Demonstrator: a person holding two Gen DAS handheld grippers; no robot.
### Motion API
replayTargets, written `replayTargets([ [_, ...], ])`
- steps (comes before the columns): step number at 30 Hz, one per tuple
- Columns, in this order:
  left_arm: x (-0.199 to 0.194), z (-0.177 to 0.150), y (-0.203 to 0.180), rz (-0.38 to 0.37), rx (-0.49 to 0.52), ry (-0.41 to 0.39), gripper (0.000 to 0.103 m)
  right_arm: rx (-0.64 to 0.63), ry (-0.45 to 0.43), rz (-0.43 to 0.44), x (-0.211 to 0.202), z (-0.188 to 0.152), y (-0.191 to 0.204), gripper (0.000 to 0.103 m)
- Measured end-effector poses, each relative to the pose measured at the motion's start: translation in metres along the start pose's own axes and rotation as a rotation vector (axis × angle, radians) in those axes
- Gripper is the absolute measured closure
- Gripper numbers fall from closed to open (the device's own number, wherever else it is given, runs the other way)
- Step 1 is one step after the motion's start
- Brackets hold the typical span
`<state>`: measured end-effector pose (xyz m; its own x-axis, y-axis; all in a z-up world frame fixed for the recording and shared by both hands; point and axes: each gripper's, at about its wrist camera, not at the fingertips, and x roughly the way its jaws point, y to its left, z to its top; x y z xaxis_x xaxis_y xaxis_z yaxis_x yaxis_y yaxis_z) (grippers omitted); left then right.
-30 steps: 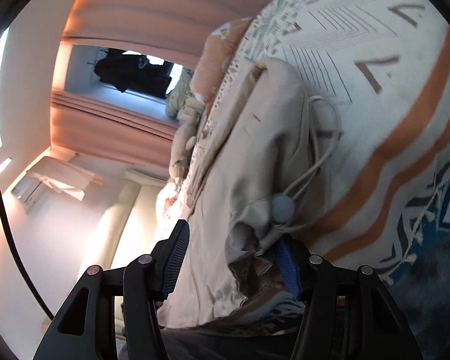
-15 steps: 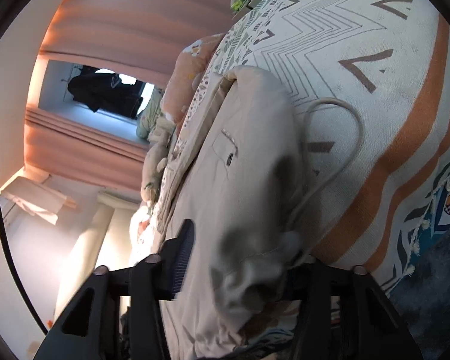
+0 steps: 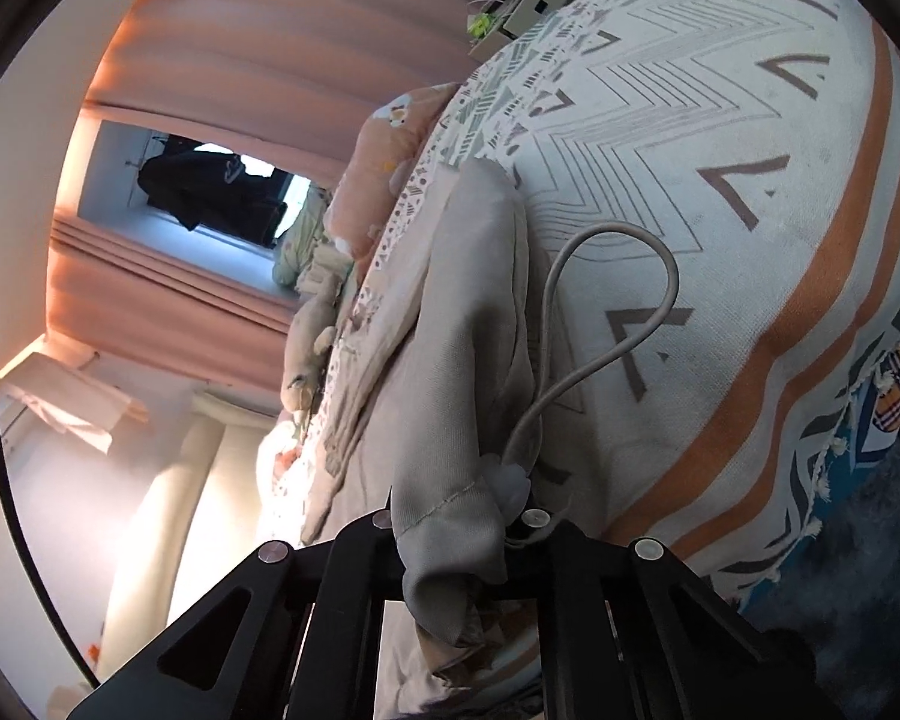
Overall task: Fold large clothes
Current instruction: 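Lift the held hem with both grippers and fold it toward the collar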
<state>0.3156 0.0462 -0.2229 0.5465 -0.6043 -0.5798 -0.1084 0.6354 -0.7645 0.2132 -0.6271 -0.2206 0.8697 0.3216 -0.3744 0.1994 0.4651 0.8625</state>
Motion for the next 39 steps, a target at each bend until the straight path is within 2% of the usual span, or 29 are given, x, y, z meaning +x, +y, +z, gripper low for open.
replayTargets([
  [10,-0.072,-0.011,-0.038,-0.042,0.025,-0.110,0.094,-0.069,-0.015,0.046,-0.050,-0.001,0.045,0.093],
  [17,-0.121,-0.043,-0.057,-0.032,0.054,-0.151,0.094,-0.095,-0.023,0.085,-0.088,-0.010,0.064,0.093],
  [30,-0.191,-0.082,-0.079,0.000,0.035,-0.226,0.094,-0.125,-0.008,0.067,-0.149,-0.034,0.089,0.093],
  [32,-0.203,-0.088,-0.087,0.017,0.039,-0.241,0.094,-0.117,-0.019,0.082,-0.160,-0.036,0.094,0.093],
  [39,-0.247,-0.098,-0.108,-0.001,0.039,-0.315,0.093,-0.174,-0.073,0.140,-0.193,-0.041,0.127,0.093],
])
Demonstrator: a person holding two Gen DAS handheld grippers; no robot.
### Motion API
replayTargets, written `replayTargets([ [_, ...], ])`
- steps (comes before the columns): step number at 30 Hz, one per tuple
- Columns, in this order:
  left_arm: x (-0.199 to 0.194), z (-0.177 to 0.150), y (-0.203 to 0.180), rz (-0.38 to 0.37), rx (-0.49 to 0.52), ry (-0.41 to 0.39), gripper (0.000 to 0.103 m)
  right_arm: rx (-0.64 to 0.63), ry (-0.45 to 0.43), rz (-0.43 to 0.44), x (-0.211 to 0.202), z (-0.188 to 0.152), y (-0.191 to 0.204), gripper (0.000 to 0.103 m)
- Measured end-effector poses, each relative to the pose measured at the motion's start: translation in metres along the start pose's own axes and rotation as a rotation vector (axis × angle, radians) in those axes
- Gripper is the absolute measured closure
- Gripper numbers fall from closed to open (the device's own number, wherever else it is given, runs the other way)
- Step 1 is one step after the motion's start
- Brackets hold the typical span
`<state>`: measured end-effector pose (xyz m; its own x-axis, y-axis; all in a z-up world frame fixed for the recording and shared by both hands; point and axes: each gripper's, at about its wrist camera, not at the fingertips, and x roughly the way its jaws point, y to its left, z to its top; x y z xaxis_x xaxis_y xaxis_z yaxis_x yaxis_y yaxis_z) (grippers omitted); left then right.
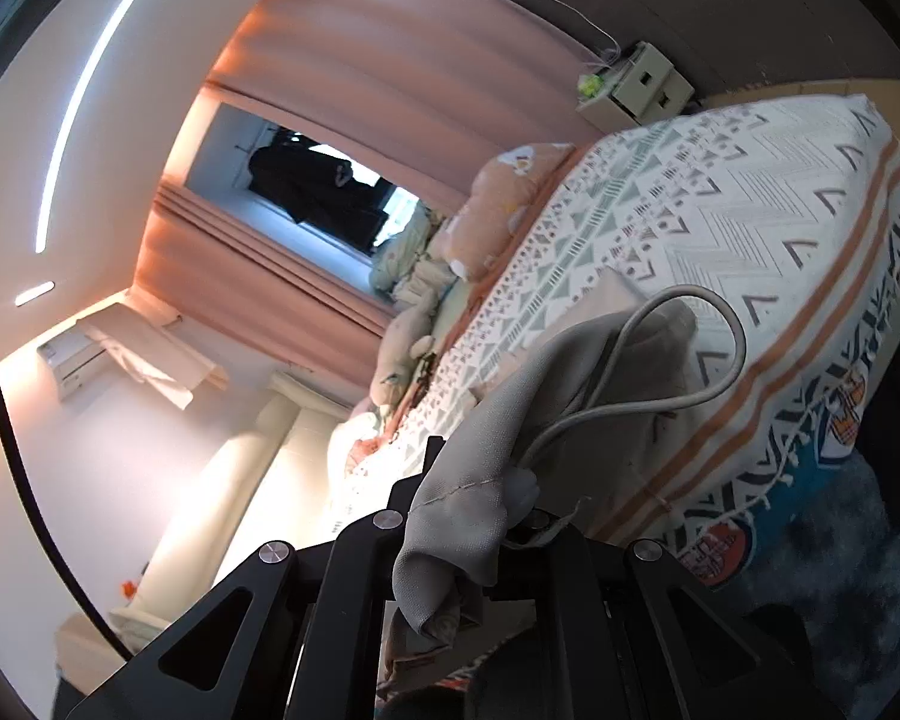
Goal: Fold large clothes
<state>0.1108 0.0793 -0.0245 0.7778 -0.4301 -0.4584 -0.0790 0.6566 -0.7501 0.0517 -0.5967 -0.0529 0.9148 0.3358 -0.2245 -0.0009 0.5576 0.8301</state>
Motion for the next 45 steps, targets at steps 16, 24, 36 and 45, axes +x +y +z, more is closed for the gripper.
replayTargets([
  [16,-0.003,0.039,-0.029,-0.065,0.017,-0.064,0.093,-0.032,-0.045,0.054,0.020,0.033,0.029,0.093],
  [24,0.036,0.083,-0.055,-0.075,0.047,-0.083,0.093,-0.040,-0.066,0.059,0.067,0.070,0.040,0.093],
  [36,0.143,0.158,-0.068,0.015,0.014,-0.035,0.093,-0.042,-0.038,-0.029,0.175,0.127,0.036,0.093],
  [45,0.234,0.186,-0.057,0.085,-0.005,0.035,0.093,0.010,0.012,-0.122,0.241,0.146,-0.001,0.093],
])
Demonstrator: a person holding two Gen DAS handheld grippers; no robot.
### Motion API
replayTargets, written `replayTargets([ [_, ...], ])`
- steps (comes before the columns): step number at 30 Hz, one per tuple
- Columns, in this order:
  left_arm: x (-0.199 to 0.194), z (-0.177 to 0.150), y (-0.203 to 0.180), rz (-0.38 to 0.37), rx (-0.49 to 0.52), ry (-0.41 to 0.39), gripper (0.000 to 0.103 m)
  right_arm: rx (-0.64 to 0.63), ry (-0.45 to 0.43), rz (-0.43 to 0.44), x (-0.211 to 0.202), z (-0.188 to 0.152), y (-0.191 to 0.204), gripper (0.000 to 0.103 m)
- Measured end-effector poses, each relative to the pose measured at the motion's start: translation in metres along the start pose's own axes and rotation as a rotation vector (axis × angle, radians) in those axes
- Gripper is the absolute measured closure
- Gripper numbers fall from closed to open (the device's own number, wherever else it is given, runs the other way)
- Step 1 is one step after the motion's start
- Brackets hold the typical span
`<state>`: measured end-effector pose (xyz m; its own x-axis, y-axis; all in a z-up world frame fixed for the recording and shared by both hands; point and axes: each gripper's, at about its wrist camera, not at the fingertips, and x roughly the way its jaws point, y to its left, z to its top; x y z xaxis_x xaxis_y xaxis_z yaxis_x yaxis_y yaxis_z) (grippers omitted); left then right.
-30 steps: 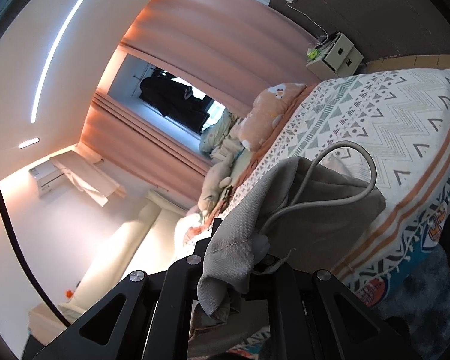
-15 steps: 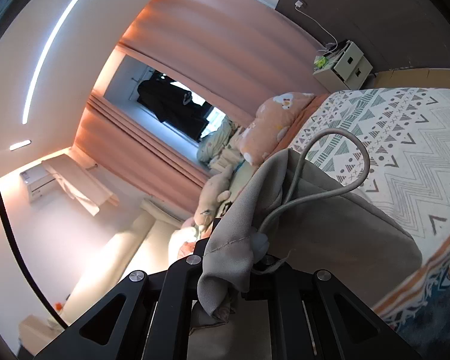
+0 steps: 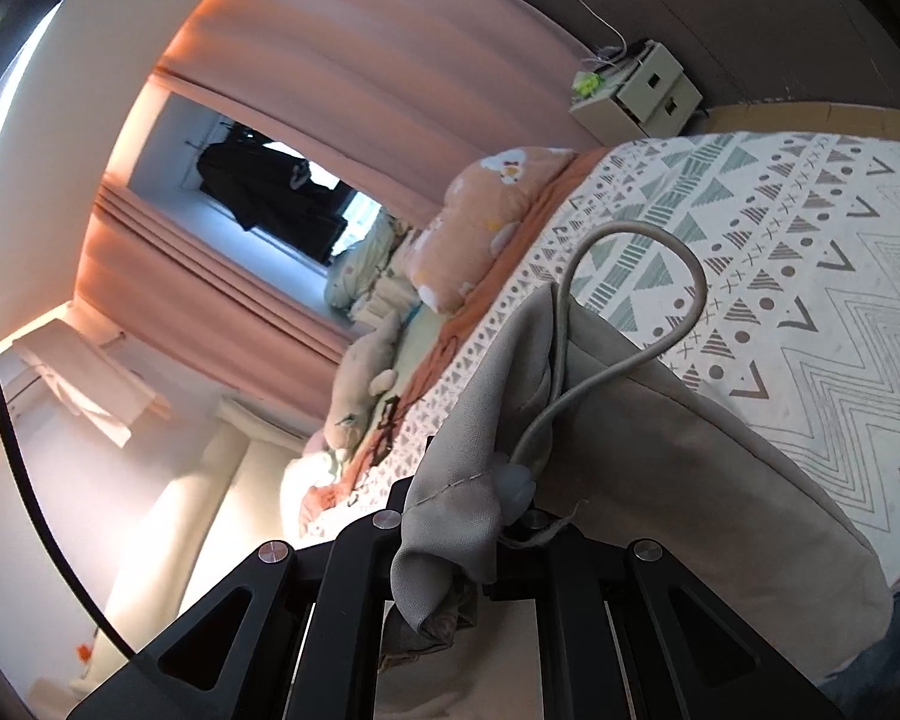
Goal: Fold large clothes
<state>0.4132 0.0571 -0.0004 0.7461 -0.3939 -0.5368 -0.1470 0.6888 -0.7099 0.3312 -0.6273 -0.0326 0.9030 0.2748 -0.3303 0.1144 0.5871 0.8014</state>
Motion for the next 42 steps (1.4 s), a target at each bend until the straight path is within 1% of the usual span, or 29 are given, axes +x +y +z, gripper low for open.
replayTargets([
  [8,0.090,0.015,0.032,0.087,-0.042,0.088,0.093,0.059,0.079,-0.094,0.075,0.001,-0.040,0.093],
  [12,0.135,0.018,0.052,0.129,-0.055,0.145,0.093,0.074,0.102,-0.148,0.107,-0.003,-0.058,0.093],
  [16,0.169,0.020,0.065,0.145,-0.058,0.180,0.093,0.065,0.114,-0.204,0.132,-0.004,-0.072,0.093],
  [19,0.190,0.023,0.073,0.125,-0.075,0.199,0.091,0.057,0.122,-0.232,0.147,-0.003,-0.079,0.091],
  [20,0.196,0.024,0.076,0.105,-0.090,0.208,0.084,0.062,0.126,-0.239,0.152,-0.003,-0.083,0.088],
  [21,0.200,0.024,0.079,0.091,-0.102,0.216,0.072,0.076,0.130,-0.242,0.156,-0.004,-0.087,0.086],
  [22,0.204,0.026,0.081,0.082,-0.111,0.219,0.063,0.098,0.140,-0.241,0.159,-0.004,-0.093,0.084],
  [23,0.205,0.026,0.084,0.069,-0.121,0.213,0.046,0.115,0.151,-0.240,0.162,-0.005,-0.098,0.080],
  [24,0.204,0.026,0.086,0.063,-0.128,0.196,0.037,0.127,0.164,-0.240,0.164,-0.007,-0.102,0.068],
  [25,0.201,0.026,0.087,0.065,-0.130,0.176,0.036,0.131,0.170,-0.233,0.165,-0.009,-0.103,0.059],
  [26,0.197,0.026,0.087,0.073,-0.126,0.164,0.036,0.132,0.164,-0.228,0.163,-0.010,-0.104,0.045],
  [27,0.195,0.027,0.087,0.080,-0.123,0.161,0.036,0.128,0.153,-0.230,0.161,-0.011,-0.102,0.043],
  [31,0.174,0.026,0.090,0.106,-0.119,0.132,0.036,0.092,0.137,-0.237,0.150,-0.009,-0.090,0.043],
  [33,0.160,0.024,0.092,0.140,-0.101,0.113,0.036,0.069,0.144,-0.238,0.145,-0.011,-0.082,0.043],
  [39,0.116,0.009,0.108,0.243,-0.067,0.075,0.036,-0.026,0.199,-0.288,0.133,-0.027,-0.057,0.043],
  [42,0.098,-0.001,0.119,0.290,-0.058,0.083,0.036,-0.061,0.210,-0.313,0.123,-0.034,-0.047,0.043],
])
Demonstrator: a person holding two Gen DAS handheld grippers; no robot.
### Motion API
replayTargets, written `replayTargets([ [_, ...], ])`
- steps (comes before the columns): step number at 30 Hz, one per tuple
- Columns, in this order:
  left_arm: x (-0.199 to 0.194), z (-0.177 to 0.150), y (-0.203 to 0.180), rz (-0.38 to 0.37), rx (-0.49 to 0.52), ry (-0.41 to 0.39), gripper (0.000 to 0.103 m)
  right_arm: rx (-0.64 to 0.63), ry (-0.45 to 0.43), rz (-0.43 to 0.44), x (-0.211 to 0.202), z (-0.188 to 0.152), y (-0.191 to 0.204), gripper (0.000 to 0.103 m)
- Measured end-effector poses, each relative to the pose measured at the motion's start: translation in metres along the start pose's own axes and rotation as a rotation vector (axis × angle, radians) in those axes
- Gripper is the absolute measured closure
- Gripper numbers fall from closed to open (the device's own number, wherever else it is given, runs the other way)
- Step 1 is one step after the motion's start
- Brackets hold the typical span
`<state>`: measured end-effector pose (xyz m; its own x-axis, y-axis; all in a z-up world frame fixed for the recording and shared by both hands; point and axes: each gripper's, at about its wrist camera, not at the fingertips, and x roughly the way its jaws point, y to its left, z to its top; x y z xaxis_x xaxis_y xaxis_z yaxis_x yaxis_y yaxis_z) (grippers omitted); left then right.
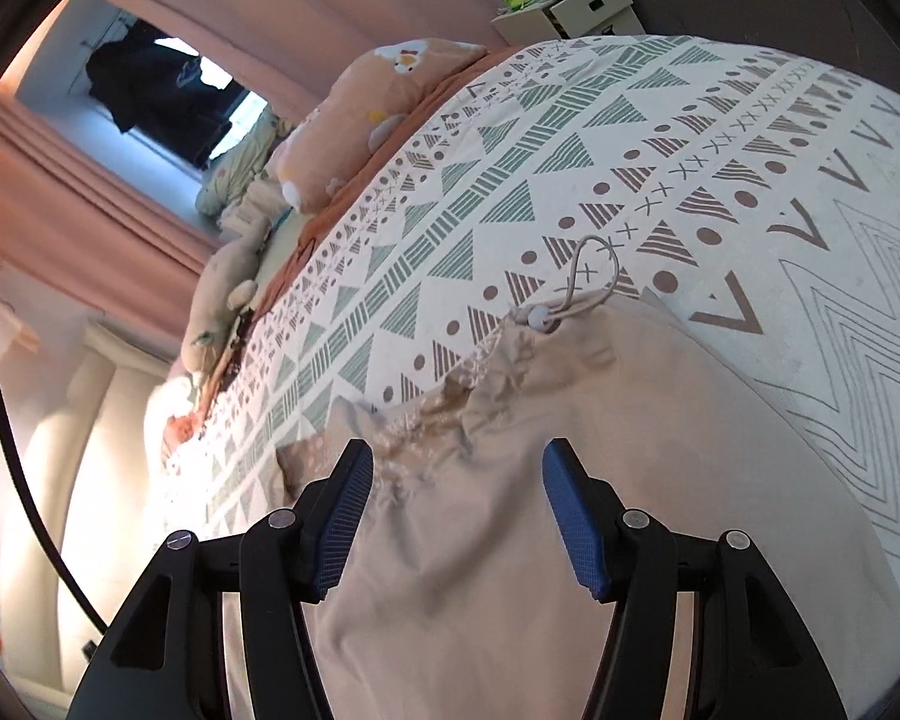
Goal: Fold large clothes
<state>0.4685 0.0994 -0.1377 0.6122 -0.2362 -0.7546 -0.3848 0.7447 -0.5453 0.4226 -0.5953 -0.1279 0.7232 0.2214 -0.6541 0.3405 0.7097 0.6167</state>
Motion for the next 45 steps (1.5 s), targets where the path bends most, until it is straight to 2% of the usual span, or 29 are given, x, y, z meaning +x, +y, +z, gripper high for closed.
replayTargets([
  [10,-0.021,-0.041,0.053,0.058,-0.019,0.045,0.036,-0.083,-0.026,-0.098,-0.042,-0.026,0.013,0.043],
  [22,-0.020,-0.087,0.087,0.106,-0.064,0.121,0.039,-0.234,0.110,-0.054,-0.019,-0.072,0.062,0.043],
  [27,-0.022,-0.099,0.093,0.110,-0.074,0.137,0.057,-0.251,0.146,-0.039,-0.014,-0.087,0.066,0.043],
  [31,-0.025,-0.108,0.091,0.139,-0.051,0.149,0.068,-0.255,0.179,-0.042,-0.006,-0.098,0.067,0.043],
  [35,-0.028,-0.115,0.096,0.130,-0.065,0.156,0.079,-0.270,0.199,-0.045,0.004,-0.106,0.072,0.043],
  [45,-0.024,-0.114,0.105,0.080,-0.118,0.149,0.081,-0.440,0.290,-0.091,0.073,-0.130,0.120,0.044],
])
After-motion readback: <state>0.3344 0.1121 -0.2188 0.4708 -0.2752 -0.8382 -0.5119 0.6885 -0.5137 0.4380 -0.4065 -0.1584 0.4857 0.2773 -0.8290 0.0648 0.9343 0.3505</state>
